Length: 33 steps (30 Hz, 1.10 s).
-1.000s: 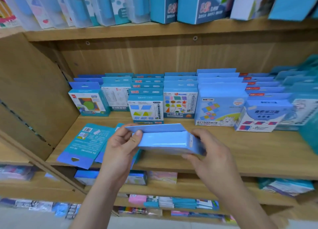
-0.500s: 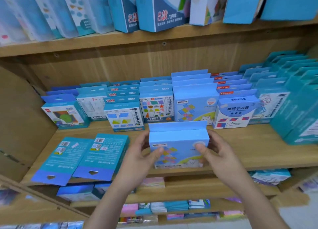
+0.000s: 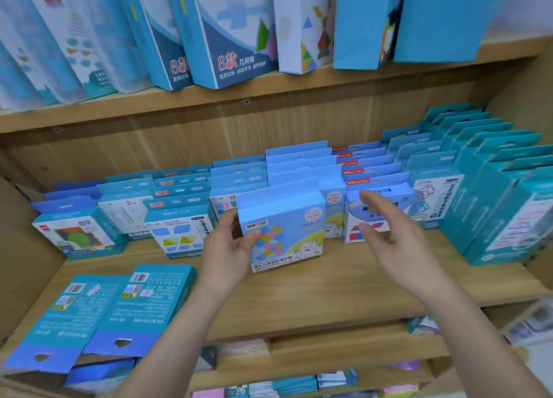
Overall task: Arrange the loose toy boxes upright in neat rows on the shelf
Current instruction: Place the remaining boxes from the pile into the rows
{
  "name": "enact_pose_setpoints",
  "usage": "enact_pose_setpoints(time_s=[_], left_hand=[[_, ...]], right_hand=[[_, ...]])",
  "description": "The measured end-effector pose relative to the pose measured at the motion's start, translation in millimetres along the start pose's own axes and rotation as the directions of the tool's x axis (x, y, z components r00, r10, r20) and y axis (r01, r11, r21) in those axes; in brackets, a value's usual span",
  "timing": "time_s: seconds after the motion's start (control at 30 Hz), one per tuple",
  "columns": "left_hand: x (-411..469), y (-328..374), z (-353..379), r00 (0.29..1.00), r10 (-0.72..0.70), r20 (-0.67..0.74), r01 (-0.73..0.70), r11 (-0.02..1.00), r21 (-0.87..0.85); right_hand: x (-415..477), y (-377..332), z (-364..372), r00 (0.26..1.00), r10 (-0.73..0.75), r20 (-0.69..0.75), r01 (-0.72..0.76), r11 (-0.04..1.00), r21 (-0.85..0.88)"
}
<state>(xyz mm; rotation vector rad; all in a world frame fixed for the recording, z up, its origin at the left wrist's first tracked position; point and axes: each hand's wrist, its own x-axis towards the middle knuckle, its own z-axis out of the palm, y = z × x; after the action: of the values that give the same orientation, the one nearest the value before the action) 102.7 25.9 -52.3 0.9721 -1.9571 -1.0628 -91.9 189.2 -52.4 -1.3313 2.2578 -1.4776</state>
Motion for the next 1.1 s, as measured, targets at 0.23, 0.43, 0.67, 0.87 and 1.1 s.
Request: enact_pose_setpoints(time_s=[0.23,0.43,0.67,0.87,1.1], left_hand=[[14,-3,29,0.999,-0.046,-0.004,0.046,0.999,0.01],[19,-6,36,0.999,-0.029,-0.045,0.029,1.0,0.01],[21,-1,42,0.999,0.004,-0.04,-0.004,1.0,0.004],[24,-1,54,0.997,0.018,-0.08,-0.016,1.0,0.023],[15,1,62,0.953,0.303,-0.029,-0.272,0.89,0.365]], right_hand=[[38,4,-18,0.992,-0.079,0.098,0.106,0.943,-0.316],[50,7,-17,0.988,-0.04,0.149,0.083,0.952,-0.295],[60,9,-13,0.981,-0.021,0.19,0.061,0.977,-0.205],[63,8,-14,0.982,-0.028,0.187,0.061,0.983,-0.173],[62,2,-12,0.984,-0.101,0.148,0.136,0.959,-0.25]])
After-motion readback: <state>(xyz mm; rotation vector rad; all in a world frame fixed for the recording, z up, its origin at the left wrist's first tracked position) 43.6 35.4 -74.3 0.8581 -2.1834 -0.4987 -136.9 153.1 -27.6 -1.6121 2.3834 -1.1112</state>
